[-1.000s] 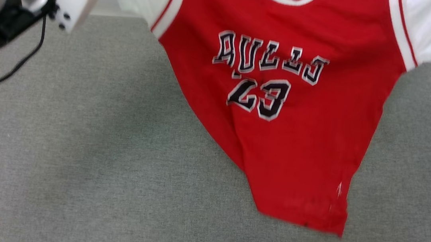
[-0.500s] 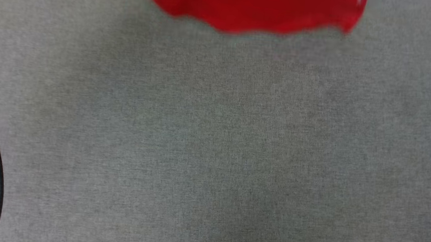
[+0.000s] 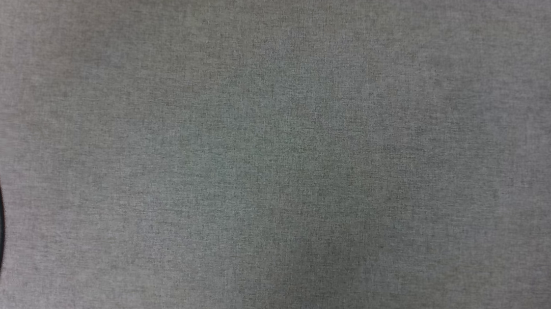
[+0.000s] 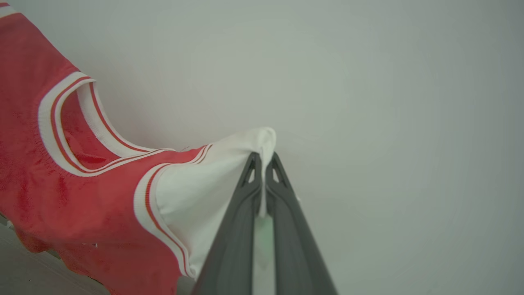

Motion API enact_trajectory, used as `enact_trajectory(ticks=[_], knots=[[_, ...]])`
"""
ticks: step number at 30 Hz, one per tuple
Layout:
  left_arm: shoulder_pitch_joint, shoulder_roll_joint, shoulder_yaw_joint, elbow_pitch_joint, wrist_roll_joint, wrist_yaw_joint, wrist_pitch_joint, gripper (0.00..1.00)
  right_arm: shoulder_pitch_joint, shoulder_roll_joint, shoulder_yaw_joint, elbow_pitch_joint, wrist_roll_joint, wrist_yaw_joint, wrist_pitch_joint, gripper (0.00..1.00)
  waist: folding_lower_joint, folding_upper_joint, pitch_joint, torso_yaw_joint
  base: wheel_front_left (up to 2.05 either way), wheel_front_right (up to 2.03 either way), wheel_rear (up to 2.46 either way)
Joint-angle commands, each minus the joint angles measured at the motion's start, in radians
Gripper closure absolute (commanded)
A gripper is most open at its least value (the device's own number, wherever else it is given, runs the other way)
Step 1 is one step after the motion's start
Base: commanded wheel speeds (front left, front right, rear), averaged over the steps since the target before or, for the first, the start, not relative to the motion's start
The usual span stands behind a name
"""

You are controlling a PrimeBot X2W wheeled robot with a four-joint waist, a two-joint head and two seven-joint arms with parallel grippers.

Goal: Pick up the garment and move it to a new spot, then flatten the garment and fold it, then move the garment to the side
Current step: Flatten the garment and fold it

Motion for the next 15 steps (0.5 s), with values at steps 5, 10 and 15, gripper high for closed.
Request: enact_trajectory(ticks=[5,10,15], knots=[[0.140,-0.016,-0.028,0.038,-0.015,-0.011,-0.062,1.00,0.147,0.008,0.064,0.029,0.059,-0.001,-0.054,1.00,-0.0002,0.0000,-0.042,-0.001,0.00,0.00,0.00],[0.298,-0.013,-0.053,0.041,-0.039,-0.018,-0.116,1.00,0.298,0.023,0.153,0.016,0.118,-0.001,-0.091,1.00,-0.0002,0.0000,-0.093,-0.010,0.00,0.00,0.00],[0.488,0.012,-0.069,0.010,-0.069,-0.016,-0.175,1.00,0.461,-0.001,0.252,-0.044,0.191,-0.001,-0.133,1.00,-0.0002,0.0000,-0.149,-0.015,0.00,0.00,0.00]])
